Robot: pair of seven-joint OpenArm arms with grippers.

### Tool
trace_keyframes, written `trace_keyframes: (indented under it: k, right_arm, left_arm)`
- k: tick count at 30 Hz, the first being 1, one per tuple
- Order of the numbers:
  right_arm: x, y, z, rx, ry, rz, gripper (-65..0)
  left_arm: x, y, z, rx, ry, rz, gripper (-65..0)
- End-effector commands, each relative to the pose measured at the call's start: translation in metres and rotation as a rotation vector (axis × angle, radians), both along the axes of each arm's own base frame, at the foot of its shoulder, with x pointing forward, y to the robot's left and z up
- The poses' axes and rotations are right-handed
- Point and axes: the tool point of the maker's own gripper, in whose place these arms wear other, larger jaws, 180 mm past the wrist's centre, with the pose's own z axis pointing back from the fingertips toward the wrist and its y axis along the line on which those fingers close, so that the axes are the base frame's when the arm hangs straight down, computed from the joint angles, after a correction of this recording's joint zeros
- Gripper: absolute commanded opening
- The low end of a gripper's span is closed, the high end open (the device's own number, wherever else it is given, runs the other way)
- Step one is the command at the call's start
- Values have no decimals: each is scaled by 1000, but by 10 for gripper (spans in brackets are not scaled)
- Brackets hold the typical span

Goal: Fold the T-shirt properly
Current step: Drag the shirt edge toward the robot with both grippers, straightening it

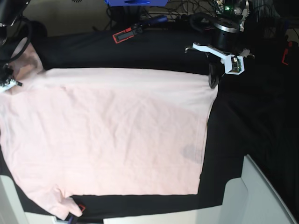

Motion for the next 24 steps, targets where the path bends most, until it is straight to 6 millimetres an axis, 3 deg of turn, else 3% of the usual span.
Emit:
trace_keyframes:
  k: [1, 10, 16, 20, 24]
  right_arm:
    - [13, -11, 14, -30, -43, -3, -649]
    - [35, -25, 20, -24, -62, -20, -649]
    - [52, -19, 18, -32, -67, 33, -649]
    - [64, -12, 12, -12, -67, 46, -649]
    - [67, -19, 7, -11, -70, 7, -649]
  left_arm:
    - [5, 1, 10, -3, -45, 16, -650]
    - [16, 0, 1, -27, -49, 48, -650]
    - [22, 19, -9, -25, -42, 129, -650]
    - [27, 21, -17, -27, -33, 137, -650]
    - [30, 22, -22, -28, -27, 140, -650]
